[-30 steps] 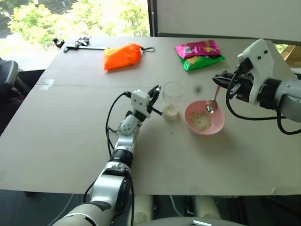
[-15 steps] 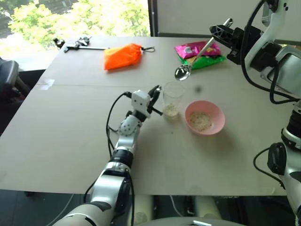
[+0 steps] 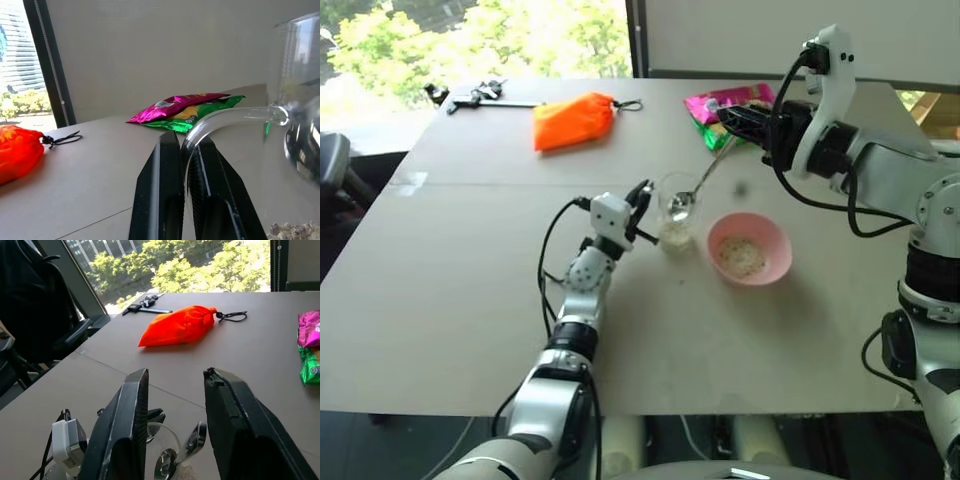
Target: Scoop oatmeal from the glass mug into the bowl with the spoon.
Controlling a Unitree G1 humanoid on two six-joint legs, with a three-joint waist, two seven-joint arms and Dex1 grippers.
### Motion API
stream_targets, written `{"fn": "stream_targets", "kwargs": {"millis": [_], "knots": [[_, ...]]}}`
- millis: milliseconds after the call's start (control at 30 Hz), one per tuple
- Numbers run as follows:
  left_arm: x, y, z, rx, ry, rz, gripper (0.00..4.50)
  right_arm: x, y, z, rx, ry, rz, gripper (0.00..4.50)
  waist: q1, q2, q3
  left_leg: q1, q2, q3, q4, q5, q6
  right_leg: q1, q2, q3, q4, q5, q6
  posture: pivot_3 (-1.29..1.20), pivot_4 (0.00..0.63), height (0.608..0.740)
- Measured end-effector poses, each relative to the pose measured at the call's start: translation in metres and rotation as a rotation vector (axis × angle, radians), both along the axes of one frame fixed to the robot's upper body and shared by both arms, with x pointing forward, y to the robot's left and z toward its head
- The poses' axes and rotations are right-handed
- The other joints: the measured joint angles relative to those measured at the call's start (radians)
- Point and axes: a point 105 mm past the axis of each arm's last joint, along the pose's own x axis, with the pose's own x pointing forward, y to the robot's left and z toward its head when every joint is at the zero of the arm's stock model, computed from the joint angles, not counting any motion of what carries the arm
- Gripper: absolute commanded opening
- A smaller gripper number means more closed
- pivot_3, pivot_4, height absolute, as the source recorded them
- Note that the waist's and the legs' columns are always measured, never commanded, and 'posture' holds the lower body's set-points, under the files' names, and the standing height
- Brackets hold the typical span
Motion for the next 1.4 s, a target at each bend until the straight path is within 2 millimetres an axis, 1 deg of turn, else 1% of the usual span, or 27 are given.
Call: {"fn": "stream_targets", "kwargs": {"millis": [100,133,200,233,267,367,433,500,533,567,600,700,833,967,1067,1133,1167,1233,1300,1367,1400], "knots": [[0.001,0.006,0.0,0.005,0.001,0.015,0.0,0.005,-0.008,0.015,0.074,-0.033,-0.041,2.34,-0.003,0.0,0.0,0.0,0.0,0.0,0.0,0.0,0.0,0.0,0.0,0.0,0.0,0.0,0.0,0.0,0.15,0.696],[0.001,0.011,0.0,0.011,0.0,0.026,0.0,0.006,-0.015,0.025,0.115,-0.057,-0.062,2.34,-0.004,0.0,0.0,0.0,0.0,0.0,0.0,0.0,0.0,0.0,0.0,0.0,0.0,0.0,0.0,0.0,0.15,0.696],[0.001,0.021,0.0,0.015,0.0,0.048,0.0,0.007,-0.025,0.033,0.154,-0.079,-0.094,2.34,-0.004,0.0,0.0,0.0,0.001,0.0,0.0,0.0,0.0,0.0,0.0,0.0,0.0,0.0,0.0,0.0,0.15,0.696],[0.0,0.027,0.0,0.015,-0.001,0.058,0.0,0.008,-0.028,0.034,0.16,-0.082,-0.107,2.34,-0.005,0.0,0.0,0.0,0.001,0.0,0.0,0.0,0.0,0.0,0.0,0.0,0.0,0.0,0.0,0.0,0.15,0.696],[0.0,0.034,0.0,0.015,-0.002,0.074,0.0,0.01,-0.033,0.032,0.165,-0.081,-0.126,2.34,-0.006,0.0,0.0,0.0,0.001,0.0,0.0,0.0,0.0,0.0,0.0,0.0,0.0,0.0,0.0,0.0,0.15,0.696],[-0.003,0.045,0.0,0.017,-0.004,0.091,0.0,0.015,-0.044,0.019,0.169,-0.054,-0.167,2.34,-0.005,0.0,0.0,0.001,0.001,0.001,0.0,0.0,0.0,0.0,0.0,0.001,0.0,0.0,0.0,0.0,0.15,0.696],[-0.006,0.05,-0.001,0.019,-0.002,0.092,0.0,0.02,-0.055,0.0,0.154,-0.014,-0.211,2.34,-0.005,0.0,0.0,0.001,0.001,0.001,0.0,0.0,0.0,0.0,0.0,0.001,0.0,0.0,0.0,0.0,0.15,0.696],[-0.007,0.054,-0.002,0.018,0.007,0.09,0.0,0.023,-0.067,-0.024,0.124,0.036,-0.258,2.34,-0.005,0.0,0.0,0.001,0.001,0.001,0.0,0.0,0.0,0.0,0.0,0.001,0.0,0.0,0.0,0.0,0.15,0.696],[-0.009,0.057,-0.003,0.014,0.015,0.09,0.37,0.024,-0.074,-0.039,0.107,0.07,-0.285,2.39,-0.005,0.0,0.0,0.001,0.001,0.001,0.0,0.0,0.0,0.0,0.0,0.001,0.0,0.0,0.0,0.0,0.15,0.696],[-0.009,0.059,-0.004,0.013,0.022,0.092,0.78,0.025,-0.078,-0.048,0.095,0.091,-0.303,2.4,-0.006,0.0,0.0,0.001,0.001,0.002,0.0,0.0,0.0,0.0,0.0,0.002,0.0,0.0,0.0,0.0,0.15,0.696],[-0.01,0.063,-0.01,0.026,0.051,0.092,0.99,0.025,-0.081,-0.056,0.085,0.11,-0.316,2.4,-0.007,0.0,0.0,0.001,0.001,0.003,0.0,0.0,0.0,0.0,0.0,0.003,0.001,0.0,0.0,0.0,0.15,0.696],[-0.012,0.063,-0.013,0.036,0.063,0.084,2.29,0.025,-0.087,-0.065,0.062,0.119,-0.324,2.4,-0.007,0.002,-0.001,0.002,0.001,0.003,-0.001,0.0,0.0,0.0,0.001,0.003,0.0,0.0,0.0,0.0,0.15,0.696],[-0.014,0.064,-0.013,0.033,0.058,0.089,2.29,0.024,-0.087,-0.066,0.057,0.113,-0.311,2.4,-0.007,0.003,-0.001,0.002,0.001,0.004,-0.001,0.0,0.0,0.0,0.001,0.004,0.0,0.0,0.0,0.0,0.15,0.696],[-0.023,0.067,-0.012,0.032,0.043,0.089,2.29,0.022,-0.089,-0.062,0.071,0.097,-0.287,2.4,-0.007,0.003,-0.002,0.002,0.001,0.004,-0.001,0.0,0.0,-0.001,0.001,0.005,-0.001,0.0,0.0,0.0,0.15,0.696],[-0.035,0.071,-0.015,0.041,0.052,0.089,2.29,0.014,-0.09,-0.059,0.072,0.078,-0.248,2.4,-0.006,0.003,-0.002,0.002,0.002,0.004,-0.002,0.0,0.0,-0.001,0.0,0.005,-0.002,0.0,0.0,0.0,0.15,0.696],[-0.044,0.074,-0.02,0.054,0.074,0.091,2.29,0.006,-0.086,-0.062,0.082,0.081,-0.197,2.4,-0.006,0.003,-0.001,0.002,0.002,0.004,-0.002,0.0,0.0,-0.001,0.001,0.005,-0.002,0.0,0.0,0.0,0.15,0.696],[-0.051,0.075,-0.022,0.064,0.088,0.09,2.29,-0.002,-0.084,-0.065,0.096,0.085,-0.16,2.4,-0.005,0.003,-0.001,0.001,0.003,0.004,-0.002,0.0,0.0,-0.001,0.001,0.005,-0.002,0.0,0.0,0.0,0.15,0.696],[-0.065,0.08,-0.024,0.076,0.115,0.093,2.29,-0.018,-0.081,-0.078,0.101,0.11,-0.098,2.4,-0.001,0.002,-0.001,0.0,0.004,0.003,-0.002,0.0,0.0,0.0,0.001,0.004,-0.003,0.0,0.0,0.0,0.15,0.696],[-0.078,0.084,-0.021,0.085,0.127,0.097,2.29,-0.035,-0.079,-0.098,0.085,0.141,-0.057,2.4,0.004,0.002,-0.001,0.0,0.004,0.003,-0.002,-0.001,0.002,0.0,0.0,0.004,-0.003,0.0,0.0,0.0,0.15,0.696],[-0.091,0.092,-0.018,0.074,0.144,0.113,2.29,-0.052,-0.084,-0.12,0.03,0.167,-0.05,2.4,0.009,0.002,-0.001,0.001,0.003,0.003,-0.002,-0.003,0.004,0.0,-0.001,0.004,-0.003,0.0,0.0,0.0,0.15,0.696],[-0.1,0.093,-0.017,0.065,0.169,0.113,2.29,-0.064,-0.088,-0.131,-0.008,0.158,-0.052,2.4,0.011,0.002,-0.001,0.001,0.003,0.003,-0.002,-0.003,0.004,0.0,-0.001,0.004,-0.004,0.0,0.0,0.0,0.15,0.696]]}}
